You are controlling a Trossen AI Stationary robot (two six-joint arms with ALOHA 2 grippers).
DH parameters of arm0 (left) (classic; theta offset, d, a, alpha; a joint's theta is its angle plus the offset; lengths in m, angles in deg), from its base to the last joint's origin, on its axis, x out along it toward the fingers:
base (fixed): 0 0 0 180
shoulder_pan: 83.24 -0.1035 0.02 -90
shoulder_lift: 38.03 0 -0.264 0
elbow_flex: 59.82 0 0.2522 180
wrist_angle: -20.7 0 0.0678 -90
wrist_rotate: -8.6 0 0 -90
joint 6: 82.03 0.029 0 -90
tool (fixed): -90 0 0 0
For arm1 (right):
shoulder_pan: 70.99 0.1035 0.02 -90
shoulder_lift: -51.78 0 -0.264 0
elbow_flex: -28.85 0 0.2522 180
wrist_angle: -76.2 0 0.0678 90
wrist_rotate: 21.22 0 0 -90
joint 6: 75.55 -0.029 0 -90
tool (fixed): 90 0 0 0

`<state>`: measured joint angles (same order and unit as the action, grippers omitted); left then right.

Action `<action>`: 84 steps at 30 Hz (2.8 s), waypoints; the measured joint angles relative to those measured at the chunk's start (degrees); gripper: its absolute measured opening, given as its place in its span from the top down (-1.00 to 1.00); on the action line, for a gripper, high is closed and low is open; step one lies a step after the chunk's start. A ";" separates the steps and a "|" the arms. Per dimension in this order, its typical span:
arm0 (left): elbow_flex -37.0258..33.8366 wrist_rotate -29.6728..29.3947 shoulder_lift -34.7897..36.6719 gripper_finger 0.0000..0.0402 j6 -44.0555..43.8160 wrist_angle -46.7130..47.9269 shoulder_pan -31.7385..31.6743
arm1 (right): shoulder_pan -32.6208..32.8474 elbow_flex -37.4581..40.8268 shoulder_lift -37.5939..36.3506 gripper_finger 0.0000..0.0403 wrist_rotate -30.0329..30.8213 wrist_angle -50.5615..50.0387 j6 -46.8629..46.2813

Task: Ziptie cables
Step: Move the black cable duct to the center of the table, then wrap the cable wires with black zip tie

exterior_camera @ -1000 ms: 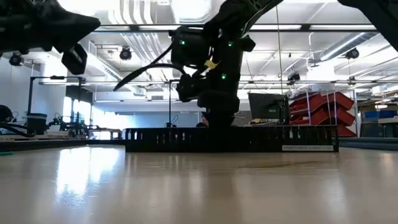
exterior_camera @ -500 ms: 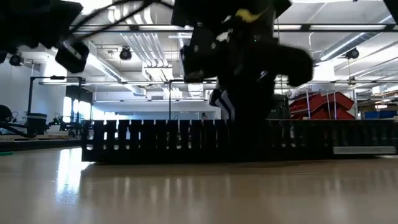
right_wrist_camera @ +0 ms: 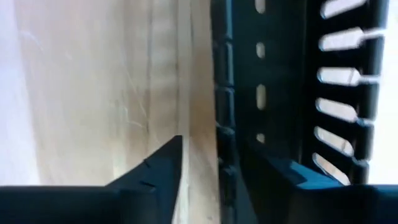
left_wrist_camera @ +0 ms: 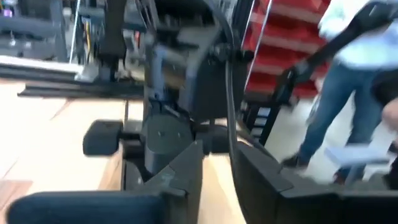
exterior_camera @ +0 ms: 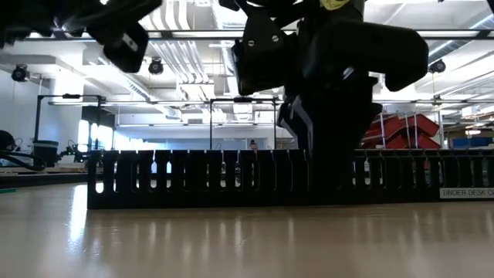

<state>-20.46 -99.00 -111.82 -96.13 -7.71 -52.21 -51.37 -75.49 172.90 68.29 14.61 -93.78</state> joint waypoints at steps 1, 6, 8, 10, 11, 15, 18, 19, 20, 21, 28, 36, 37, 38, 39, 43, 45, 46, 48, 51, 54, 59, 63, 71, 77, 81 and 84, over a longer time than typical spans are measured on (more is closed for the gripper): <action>2.13 0.02 0.61 0.52 -0.76 5.47 0.00 | 0.00 0.00 -0.31 0.16 1.68 -0.69 0.16; 14.68 0.24 3.84 0.38 -10.65 37.26 0.72 | -1.17 0.00 -1.82 -0.02 12.10 -3.92 0.89; 19.56 0.27 3.99 0.35 -14.72 48.46 2.17 | -2.28 0.02 -2.32 -0.06 13.51 -4.96 1.24; 24.00 0.67 3.33 0.34 -17.65 56.56 4.08 | -3.36 0.02 -2.92 -0.07 14.22 -6.30 1.26; 25.94 0.68 2.95 0.34 -18.72 59.63 5.27 | -3.90 0.08 -3.39 -0.08 14.31 -7.09 1.19; 31.42 0.25 0.89 0.37 -23.23 68.76 9.92 | -5.38 0.48 -5.17 -0.06 17.58 -10.46 0.19; 32.67 -0.45 -0.22 0.41 -27.30 70.19 13.43 | -5.63 1.23 -8.24 -0.04 20.65 -10.83 -0.58; 32.77 -0.45 -0.61 0.42 -28.92 69.99 14.54 | -5.60 1.59 -9.39 -0.03 21.38 -10.86 -1.20; 32.71 -0.44 -0.92 0.43 -30.63 70.28 15.59 | -5.43 1.90 -10.77 -0.03 21.73 -10.88 -1.89; 32.49 -0.44 -1.15 0.44 -32.38 70.29 16.64 | -5.12 2.45 -12.41 -0.02 21.86 -10.53 -2.48; 30.83 -0.92 -4.74 0.45 -43.86 70.59 21.96 | -0.69 7.24 -21.44 -0.07 26.05 -4.58 -6.02; 32.78 5.37 -14.51 0.52 -51.14 67.58 22.89 | 7.70 13.83 -22.84 -0.05 26.04 16.68 -3.25; 33.28 6.51 -16.02 0.53 -51.04 67.55 22.93 | 8.58 14.46 -22.40 -0.04 26.05 19.40 -3.00; 33.72 7.84 -17.41 0.55 -51.00 67.67 23.01 | 9.42 14.95 -21.71 -0.03 26.02 21.84 -2.76; 34.13 9.50 -18.79 0.56 -50.99 68.03 23.02 | 10.00 15.31 -21.08 -0.02 26.10 23.37 -2.75; 36.52 15.82 -23.58 0.59 -49.54 68.52 23.02 | 11.65 15.55 -18.69 -0.02 26.98 26.26 -3.43; 38.03 16.68 -24.97 0.60 -47.98 68.48 22.99 | 12.05 15.66 -17.66 -0.03 27.94 25.87 -4.04; 38.83 16.78 -25.74 0.60 -46.93 68.47 23.05 | 12.04 15.67 -16.82 -0.03 28.15 26.58 -4.24; 40.24 16.40 -27.12 0.60 -43.73 68.70 23.02 | 12.15 15.65 -15.46 -0.04 28.15 27.49 -4.14; 41.30 14.64 -29.67 0.58 -36.99 69.55 22.97 | 12.23 15.65 -13.74 -0.04 28.85 27.96 -3.37; 41.92 13.95 -31.60 0.56 -31.19 70.61 22.66 | 12.39 15.65 -13.09 -0.01 29.17 27.82 -2.91; 42.13 13.75 -33.01 0.51 -26.23 70.87 21.84 | 13.03 15.63 -13.22 0.05 29.18 27.88 -2.72; 41.13 13.61 -32.88 0.49 -20.75 70.85 21.90 | 13.31 15.63 -13.35 0.07 29.20 28.03 -2.26; 40.37 13.13 -32.82 0.48 -13.58 70.97 21.92 | 13.75 15.63 -13.20 0.08 29.19 28.05 -3.01; 40.27 10.44 -33.73 0.52 -6.99 70.74 21.89 | 14.33 15.63 -13.20 0.09 29.18 28.37 -3.21; 40.38 9.13 -34.90 0.59 -5.72 70.24 21.21 | 14.75 15.63 -13.20 0.09 29.18 28.47 -3.47; 40.38 9.11 -36.04 0.66 -5.65 69.47 20.21 | 14.95 15.63 -13.20 0.09 29.18 28.56 -3.70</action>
<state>19.92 -89.89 -147.86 -101.78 61.76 -32.00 -36.42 -59.87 159.70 97.46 43.17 -97.48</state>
